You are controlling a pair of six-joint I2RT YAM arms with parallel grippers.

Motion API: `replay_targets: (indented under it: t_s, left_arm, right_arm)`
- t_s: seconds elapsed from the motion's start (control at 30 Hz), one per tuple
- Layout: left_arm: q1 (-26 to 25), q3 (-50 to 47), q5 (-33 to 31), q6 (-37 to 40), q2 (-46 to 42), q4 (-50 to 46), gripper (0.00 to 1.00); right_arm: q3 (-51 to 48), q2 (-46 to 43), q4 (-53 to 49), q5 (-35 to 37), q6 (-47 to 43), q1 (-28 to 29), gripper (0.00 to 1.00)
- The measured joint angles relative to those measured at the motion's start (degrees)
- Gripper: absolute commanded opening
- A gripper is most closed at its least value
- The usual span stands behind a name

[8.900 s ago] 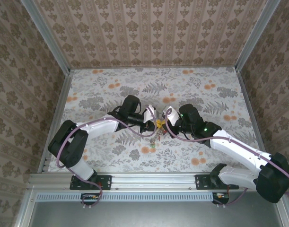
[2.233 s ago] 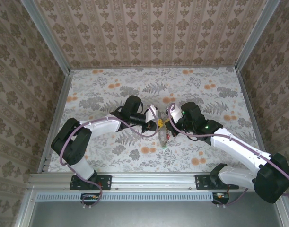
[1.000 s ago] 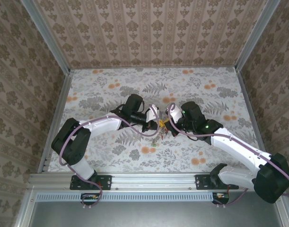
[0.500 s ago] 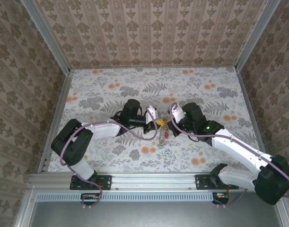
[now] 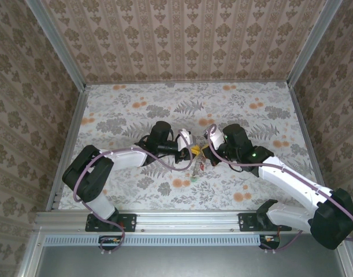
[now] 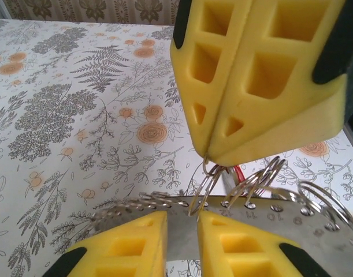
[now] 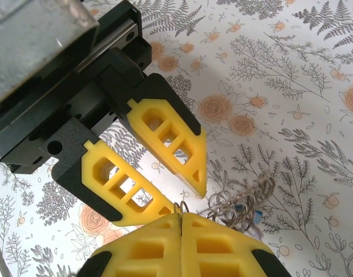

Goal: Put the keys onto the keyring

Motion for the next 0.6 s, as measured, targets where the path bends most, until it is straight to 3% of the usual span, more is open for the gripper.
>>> replay_targets:
  t_s: [0.3,0.6]
  left_arm:
    - [0.0,1.6,0.4,1.4,0.0,-3.1,0.30]
    - [0.0,3.8,2.5,3.3,0.0,-6.3,0.29]
  right_arm:
    - [0.3,0.3,-0.1,-0.7,-0.9,0.0,0.00]
    - [0.5,0.3,-0.1,-1.0,-1.1,0.0,0.00]
